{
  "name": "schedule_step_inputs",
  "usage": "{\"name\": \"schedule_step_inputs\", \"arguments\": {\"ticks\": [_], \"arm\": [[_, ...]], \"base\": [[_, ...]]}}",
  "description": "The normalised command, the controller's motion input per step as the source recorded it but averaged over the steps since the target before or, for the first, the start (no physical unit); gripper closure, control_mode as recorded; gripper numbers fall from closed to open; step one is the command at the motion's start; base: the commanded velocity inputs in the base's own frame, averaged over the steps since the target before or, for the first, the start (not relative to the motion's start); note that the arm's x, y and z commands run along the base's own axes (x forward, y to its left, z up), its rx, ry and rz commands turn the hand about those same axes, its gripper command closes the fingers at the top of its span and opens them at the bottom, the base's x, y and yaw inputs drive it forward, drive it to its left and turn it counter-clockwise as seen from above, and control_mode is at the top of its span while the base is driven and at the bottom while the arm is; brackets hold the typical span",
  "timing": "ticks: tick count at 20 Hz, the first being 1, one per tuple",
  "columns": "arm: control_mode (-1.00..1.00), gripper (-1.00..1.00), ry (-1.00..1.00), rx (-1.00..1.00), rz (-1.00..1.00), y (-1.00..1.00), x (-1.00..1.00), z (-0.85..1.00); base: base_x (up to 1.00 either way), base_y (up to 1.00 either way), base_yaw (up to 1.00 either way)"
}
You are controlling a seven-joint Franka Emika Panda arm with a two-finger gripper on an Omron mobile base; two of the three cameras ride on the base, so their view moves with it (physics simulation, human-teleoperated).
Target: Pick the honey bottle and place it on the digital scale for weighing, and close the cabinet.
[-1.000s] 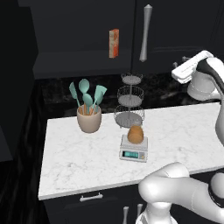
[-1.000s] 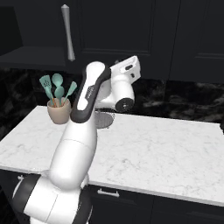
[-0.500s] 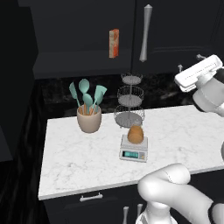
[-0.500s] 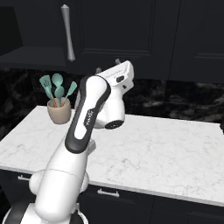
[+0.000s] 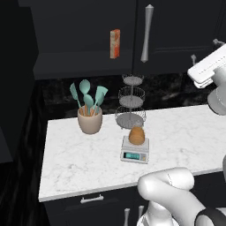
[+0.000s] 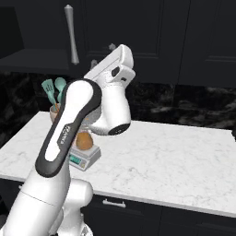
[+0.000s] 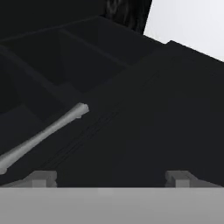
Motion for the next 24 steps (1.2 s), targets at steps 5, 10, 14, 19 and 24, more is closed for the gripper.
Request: {"name": "schedule_step_inputs", "arguments": {"ticks": [5, 10, 14, 19, 24], "arm": [[-1.00, -1.00, -0.08, -0.26, 0.00, 0.03, -0.93, 0.34], [-1.00, -1.00, -0.04, -0.13, 0.01, 0.43, -0.91, 0.04], [-1.00, -1.00, -0.12, -0.09, 0.03, 0.66, -0.76, 0.00], [-1.00, -1.00, -0.07, 0.00, 0.04, 0.68, -0.47, -0.17], [-1.00, -1.00, -0.04, 0.04, 0.04, 0.68, -0.12, -0.18]], "base": [[0.00, 0.00, 0.00], [0.00, 0.00, 0.00], [0.00, 0.00, 0.00], [0.00, 0.00, 0.00], [0.00, 0.00, 0.00]]}}
